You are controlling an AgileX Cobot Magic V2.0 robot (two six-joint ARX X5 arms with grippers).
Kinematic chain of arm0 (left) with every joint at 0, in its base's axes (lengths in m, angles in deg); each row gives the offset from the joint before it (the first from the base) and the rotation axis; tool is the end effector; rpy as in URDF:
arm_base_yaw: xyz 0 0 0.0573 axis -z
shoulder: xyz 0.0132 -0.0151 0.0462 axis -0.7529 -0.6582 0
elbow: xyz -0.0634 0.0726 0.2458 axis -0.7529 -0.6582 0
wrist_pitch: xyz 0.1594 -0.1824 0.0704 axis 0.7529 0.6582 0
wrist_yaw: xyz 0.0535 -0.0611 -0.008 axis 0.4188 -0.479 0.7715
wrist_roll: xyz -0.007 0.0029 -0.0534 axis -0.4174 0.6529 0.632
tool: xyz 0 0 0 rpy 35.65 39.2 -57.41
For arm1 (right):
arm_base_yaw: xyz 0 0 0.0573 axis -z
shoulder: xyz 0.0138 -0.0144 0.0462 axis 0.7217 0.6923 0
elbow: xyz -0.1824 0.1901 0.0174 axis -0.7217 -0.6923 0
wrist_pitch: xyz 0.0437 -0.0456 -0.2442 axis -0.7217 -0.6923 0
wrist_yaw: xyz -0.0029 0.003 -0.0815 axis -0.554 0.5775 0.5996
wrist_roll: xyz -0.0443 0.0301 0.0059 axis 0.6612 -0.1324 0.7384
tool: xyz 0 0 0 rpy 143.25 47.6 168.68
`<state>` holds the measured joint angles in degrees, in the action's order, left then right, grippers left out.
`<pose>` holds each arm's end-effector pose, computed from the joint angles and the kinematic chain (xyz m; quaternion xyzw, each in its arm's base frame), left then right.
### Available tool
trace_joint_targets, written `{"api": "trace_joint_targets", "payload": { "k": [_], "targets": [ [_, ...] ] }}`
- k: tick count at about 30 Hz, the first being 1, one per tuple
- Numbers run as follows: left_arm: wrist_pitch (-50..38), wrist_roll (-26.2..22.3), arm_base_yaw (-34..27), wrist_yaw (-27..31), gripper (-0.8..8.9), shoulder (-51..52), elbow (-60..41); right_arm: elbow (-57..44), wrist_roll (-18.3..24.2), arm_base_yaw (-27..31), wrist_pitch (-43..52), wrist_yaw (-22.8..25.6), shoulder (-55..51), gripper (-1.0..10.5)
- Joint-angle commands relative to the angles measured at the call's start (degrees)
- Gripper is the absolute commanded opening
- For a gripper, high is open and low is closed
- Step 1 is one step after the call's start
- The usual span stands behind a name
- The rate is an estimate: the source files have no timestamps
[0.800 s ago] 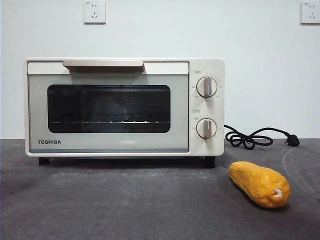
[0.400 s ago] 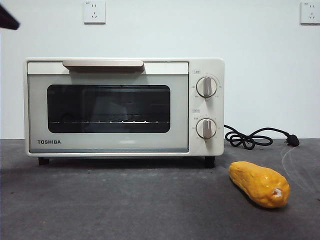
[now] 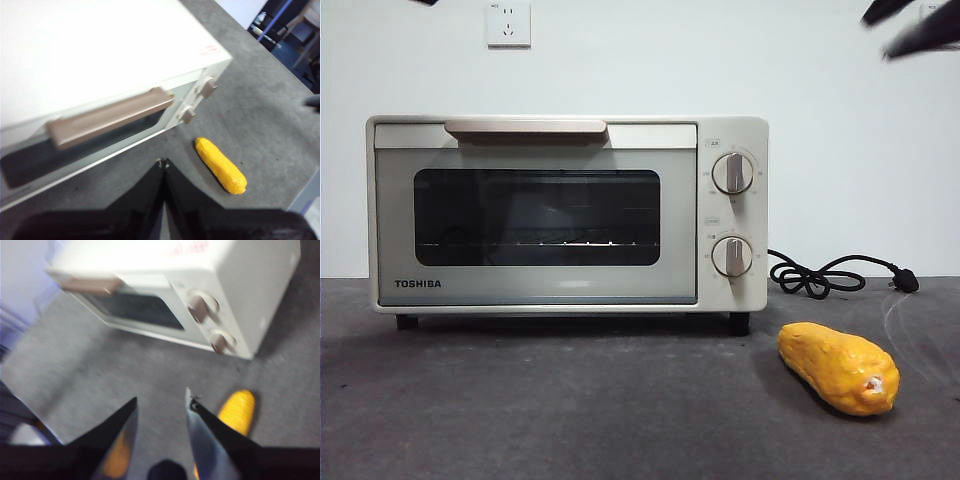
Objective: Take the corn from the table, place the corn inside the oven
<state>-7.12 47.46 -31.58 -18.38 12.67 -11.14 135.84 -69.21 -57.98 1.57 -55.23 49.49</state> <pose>0.1807 -0.0689 0.3508 -0.0679 0.2844 -0.3323 0.8967 0.1745 0.0522 0.3048 0.0998 0.3436 0.3405 0.8695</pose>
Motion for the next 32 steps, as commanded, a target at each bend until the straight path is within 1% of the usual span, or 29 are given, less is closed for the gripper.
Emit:
{"api": "trace_joint_targets", "payload": {
  "k": [1,3,6,9,11,14,15,25,32],
  "targets": [
    [0.00,-1.05,2.34,1.33,-0.06,-1.11,1.18,1.27,1.79,-4.04,-1.29,7.34,3.50,3.2],
    [-0.07,-1.05,3.52,1.64,-0.06,-1.49,1.51,1.42,1.86,-6.69,-1.70,12.41,5.86,3.6],
    [0.17,-1.05,4.63,3.41,-0.06,-1.64,1.51,1.42,1.86,-10.03,-2.38,17.90,9.44,3.6],
    [0.52,-1.05,5.09,4.28,-0.06,-1.62,1.51,1.42,1.86,-12.48,-2.95,21.86,13.16,3.6],
    [0.68,-1.05,5.09,4.28,-0.06,-1.62,1.51,1.42,1.86,-13.64,-2.95,23.34,15.63,3.6],
    [1.01,-1.05,5.09,4.28,-0.06,-1.62,1.51,1.42,1.86,-14.75,-2.91,24.26,19.30,4.6],
    [1.18,-1.05,5.09,4.28,-0.06,-1.62,1.51,1.42,1.88,-14.95,-2.86,24.52,20.57,4.7],
    [1.68,-1.03,5.09,4.28,-0.06,-1.62,1.51,1.42,1.88,-15.28,0.31,24.87,30.01,4.7],
    [1.66,-1.03,5.09,4.33,-0.06,-1.62,1.51,1.42,1.86,-15.63,1.73,22.67,34.47,4.7]
  ]
}}
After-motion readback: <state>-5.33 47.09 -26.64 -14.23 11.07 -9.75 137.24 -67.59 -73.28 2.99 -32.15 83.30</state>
